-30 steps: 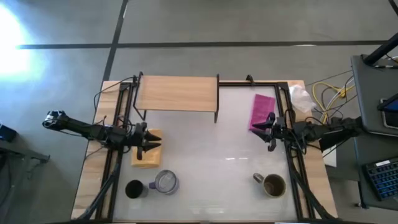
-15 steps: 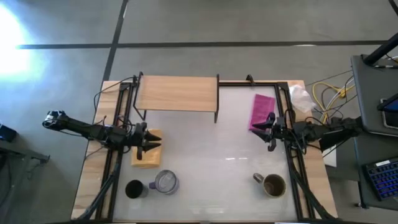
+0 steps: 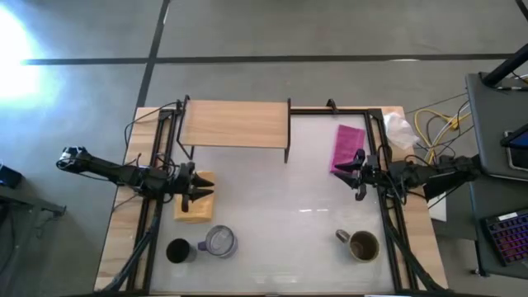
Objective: Stack small to large cups/mugs on shelf
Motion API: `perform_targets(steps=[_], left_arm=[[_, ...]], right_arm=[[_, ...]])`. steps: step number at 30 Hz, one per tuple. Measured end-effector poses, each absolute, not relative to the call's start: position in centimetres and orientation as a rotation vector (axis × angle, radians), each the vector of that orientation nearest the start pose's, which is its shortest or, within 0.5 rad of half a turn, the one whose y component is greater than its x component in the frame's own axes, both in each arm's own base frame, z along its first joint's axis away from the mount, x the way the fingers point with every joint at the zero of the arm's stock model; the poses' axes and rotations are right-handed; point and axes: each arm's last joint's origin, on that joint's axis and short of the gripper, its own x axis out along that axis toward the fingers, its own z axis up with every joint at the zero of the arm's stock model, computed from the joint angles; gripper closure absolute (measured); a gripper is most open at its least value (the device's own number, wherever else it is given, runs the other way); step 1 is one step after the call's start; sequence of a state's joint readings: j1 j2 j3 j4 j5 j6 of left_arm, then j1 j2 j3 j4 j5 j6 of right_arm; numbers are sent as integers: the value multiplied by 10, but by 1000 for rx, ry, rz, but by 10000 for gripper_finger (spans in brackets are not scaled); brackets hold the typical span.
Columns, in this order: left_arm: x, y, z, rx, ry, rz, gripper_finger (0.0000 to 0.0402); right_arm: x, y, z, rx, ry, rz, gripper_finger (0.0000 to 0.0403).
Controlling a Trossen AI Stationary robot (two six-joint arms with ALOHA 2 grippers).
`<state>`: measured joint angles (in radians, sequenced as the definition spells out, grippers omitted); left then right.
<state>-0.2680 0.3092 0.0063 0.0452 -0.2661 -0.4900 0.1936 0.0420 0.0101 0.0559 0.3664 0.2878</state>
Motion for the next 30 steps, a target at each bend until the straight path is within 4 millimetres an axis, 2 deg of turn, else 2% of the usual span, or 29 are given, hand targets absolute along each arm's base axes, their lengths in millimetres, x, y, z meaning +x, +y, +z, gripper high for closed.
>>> perform_targets(steps=[30], left_arm=[[111,-23,144,-420,243,59,272]], right_arm=[[98,9,172,316,-77,-164,259]])
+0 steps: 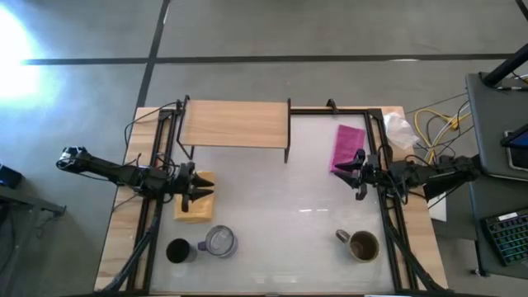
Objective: Stack small to large cups/mugs on shelf
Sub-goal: Put the black cup on the shelf
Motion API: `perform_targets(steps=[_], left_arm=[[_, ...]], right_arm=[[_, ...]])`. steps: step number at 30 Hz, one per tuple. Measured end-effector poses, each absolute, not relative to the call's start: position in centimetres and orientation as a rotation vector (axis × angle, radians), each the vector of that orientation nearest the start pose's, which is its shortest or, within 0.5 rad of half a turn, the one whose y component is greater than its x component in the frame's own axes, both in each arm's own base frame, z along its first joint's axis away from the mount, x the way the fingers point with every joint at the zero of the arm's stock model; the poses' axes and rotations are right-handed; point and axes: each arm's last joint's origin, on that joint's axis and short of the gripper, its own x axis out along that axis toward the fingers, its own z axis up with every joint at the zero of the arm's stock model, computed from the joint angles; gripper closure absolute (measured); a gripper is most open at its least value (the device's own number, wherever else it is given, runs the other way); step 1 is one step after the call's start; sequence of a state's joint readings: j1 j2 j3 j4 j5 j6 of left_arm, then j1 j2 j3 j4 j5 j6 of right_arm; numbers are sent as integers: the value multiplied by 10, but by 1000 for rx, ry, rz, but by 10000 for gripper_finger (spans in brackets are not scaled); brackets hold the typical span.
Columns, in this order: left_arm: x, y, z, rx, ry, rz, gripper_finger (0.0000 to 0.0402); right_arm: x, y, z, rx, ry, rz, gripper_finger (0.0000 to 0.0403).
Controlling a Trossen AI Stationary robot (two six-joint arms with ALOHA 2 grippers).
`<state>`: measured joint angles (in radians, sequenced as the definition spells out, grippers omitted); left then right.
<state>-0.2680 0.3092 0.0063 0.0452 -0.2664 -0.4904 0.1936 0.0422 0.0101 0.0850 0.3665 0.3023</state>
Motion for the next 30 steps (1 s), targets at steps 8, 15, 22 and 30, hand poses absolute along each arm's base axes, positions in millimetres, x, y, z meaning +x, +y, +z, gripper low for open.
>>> perform_targets(steps=[8,15,22,30], left_arm=[[111,-23,144,-420,243,59,272],[111,-23,144,-420,243,59,272],[111,-23,144,-420,243,59,272],[111,-23,144,-420,243,59,272]], right_arm=[[97,8,181,1198,-232,-67,259],[96,8,188,1249,-297,-24,259],[77,-1,228,926,-785,-130,259],[72,4,315,511,-925,-6,259]])
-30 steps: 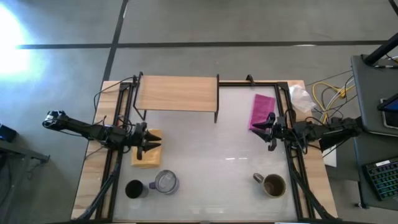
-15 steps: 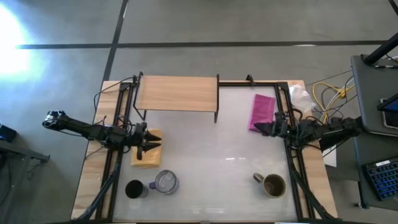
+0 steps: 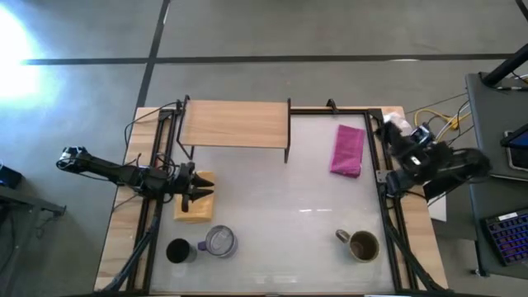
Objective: Stack small to large cups/mugs on shelf
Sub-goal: Put the black cup on the shelf
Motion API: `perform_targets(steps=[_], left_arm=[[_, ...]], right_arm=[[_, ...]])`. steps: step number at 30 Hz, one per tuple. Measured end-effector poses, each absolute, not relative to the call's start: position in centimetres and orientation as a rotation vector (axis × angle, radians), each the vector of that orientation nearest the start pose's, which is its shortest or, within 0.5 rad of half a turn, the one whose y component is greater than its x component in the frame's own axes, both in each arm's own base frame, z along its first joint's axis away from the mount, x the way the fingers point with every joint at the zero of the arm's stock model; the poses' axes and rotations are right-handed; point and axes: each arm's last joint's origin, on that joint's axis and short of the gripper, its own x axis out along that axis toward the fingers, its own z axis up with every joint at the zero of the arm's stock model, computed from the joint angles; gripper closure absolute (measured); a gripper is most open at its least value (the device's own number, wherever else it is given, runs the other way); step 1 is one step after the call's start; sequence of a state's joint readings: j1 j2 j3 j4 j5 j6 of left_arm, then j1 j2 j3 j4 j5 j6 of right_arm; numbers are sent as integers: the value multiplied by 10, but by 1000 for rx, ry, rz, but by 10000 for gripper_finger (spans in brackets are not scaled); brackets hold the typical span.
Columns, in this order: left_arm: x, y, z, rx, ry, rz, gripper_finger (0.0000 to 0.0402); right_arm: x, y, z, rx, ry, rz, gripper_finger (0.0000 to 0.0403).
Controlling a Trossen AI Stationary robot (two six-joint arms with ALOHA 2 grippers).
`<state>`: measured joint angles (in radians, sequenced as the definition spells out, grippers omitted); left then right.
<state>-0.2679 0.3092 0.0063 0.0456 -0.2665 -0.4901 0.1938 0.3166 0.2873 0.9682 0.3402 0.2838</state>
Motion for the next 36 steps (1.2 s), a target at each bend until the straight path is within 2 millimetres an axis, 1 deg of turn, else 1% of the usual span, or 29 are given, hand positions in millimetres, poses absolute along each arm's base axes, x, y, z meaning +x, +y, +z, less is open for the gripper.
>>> perform_targets(steps=[2,3,8,10,12,15,17,19,23,26,29,33,36], left_arm=[[111,-23,144,-420,243,59,272],[111,-23,144,-420,243,59,272],[111,-23,144,-420,243,59,272],[111,-23,144,-420,243,59,272],[111,-23,144,-420,243,59,272],[111,-22,144,-420,243,59,272],[111,-22,144,-420,243,59,272],[111,-22,144,-420,243,59,272],[111,-23,144,-420,243,59,272],[111,-23,144,-420,243,59,272],[111,-22,144,-420,243,60,272],[111,-22,144,-420,242,59,272],[111,-23,144,-420,243,59,272]], right_arm=[[78,9,344,412,-938,68,259],[82,10,357,379,-943,64,259],[103,9,413,232,-888,-180,259],[110,10,433,206,-844,-206,259],[118,12,450,174,-713,-206,259],[126,13,464,158,-360,-215,259],[127,12,469,221,-119,-259,259],[122,10,470,282,105,-327,259],[111,8,465,390,445,-446,259],[108,10,459,469,652,-467,259],[110,16,452,536,790,-453,259],[114,30,444,621,883,-366,259],[116,46,435,661,942,-337,259]])
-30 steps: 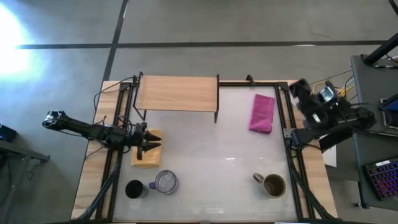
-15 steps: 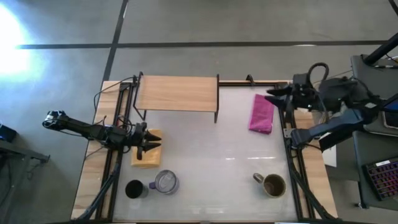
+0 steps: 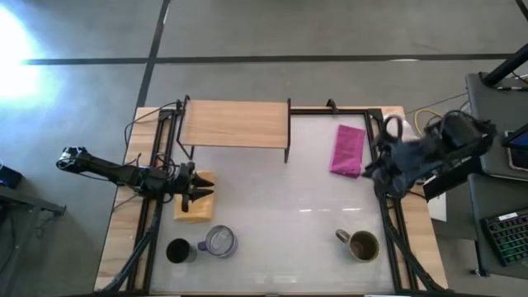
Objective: Stack small to large cups/mugs on shelf
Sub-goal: Put the black cup on the shelf
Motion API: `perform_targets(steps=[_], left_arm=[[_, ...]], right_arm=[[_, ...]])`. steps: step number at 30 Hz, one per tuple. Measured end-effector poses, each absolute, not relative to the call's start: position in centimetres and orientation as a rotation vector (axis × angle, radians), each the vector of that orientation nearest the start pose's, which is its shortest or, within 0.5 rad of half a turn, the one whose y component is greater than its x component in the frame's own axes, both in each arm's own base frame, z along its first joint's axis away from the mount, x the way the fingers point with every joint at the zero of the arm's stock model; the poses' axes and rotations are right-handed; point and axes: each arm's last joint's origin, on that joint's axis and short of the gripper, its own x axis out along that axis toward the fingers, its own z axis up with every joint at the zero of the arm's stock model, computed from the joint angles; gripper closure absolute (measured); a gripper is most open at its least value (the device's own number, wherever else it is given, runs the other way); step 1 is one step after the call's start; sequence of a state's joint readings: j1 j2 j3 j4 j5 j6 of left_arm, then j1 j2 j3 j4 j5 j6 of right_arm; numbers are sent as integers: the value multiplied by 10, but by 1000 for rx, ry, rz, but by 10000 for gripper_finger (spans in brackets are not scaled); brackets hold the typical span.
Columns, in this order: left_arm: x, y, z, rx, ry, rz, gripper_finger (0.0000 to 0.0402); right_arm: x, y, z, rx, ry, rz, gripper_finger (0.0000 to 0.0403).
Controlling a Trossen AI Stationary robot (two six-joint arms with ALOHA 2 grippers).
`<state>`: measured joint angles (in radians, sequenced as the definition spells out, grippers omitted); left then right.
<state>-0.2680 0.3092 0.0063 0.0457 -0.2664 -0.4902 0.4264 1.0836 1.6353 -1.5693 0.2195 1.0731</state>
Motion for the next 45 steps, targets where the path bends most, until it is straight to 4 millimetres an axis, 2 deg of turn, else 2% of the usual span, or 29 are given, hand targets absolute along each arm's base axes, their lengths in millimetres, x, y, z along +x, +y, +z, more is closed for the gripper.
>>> perform_targets(steps=[4,9,13,17,21,25,28,32,39,45], left_arm=[[111,-23,144,-420,243,59,272],[111,-22,144,-420,243,59,272],[111,-23,144,-420,243,59,272],[111,-23,144,-420,243,59,272],[111,-22,144,-420,243,59,272],[111,-23,144,-420,242,59,272],[111,-22,144,-420,243,59,272],[111,-22,144,-420,243,60,272],[111,-23,145,-423,233,58,272],[112,-21,149,-431,166,116,272]], right_arm=[[110,73,414,739,1027,-350,259],[97,102,379,813,1102,-472,259],[90,113,355,879,1137,-605,259],[86,122,336,879,1262,-686,259],[86,124,327,855,1275,-721,259],[90,119,329,879,1129,-745,259],[95,108,340,907,947,-729,259],[114,96,356,832,729,-656,259],[147,78,387,665,563,-529,259],[160,62,408,563,463,-509,259]])
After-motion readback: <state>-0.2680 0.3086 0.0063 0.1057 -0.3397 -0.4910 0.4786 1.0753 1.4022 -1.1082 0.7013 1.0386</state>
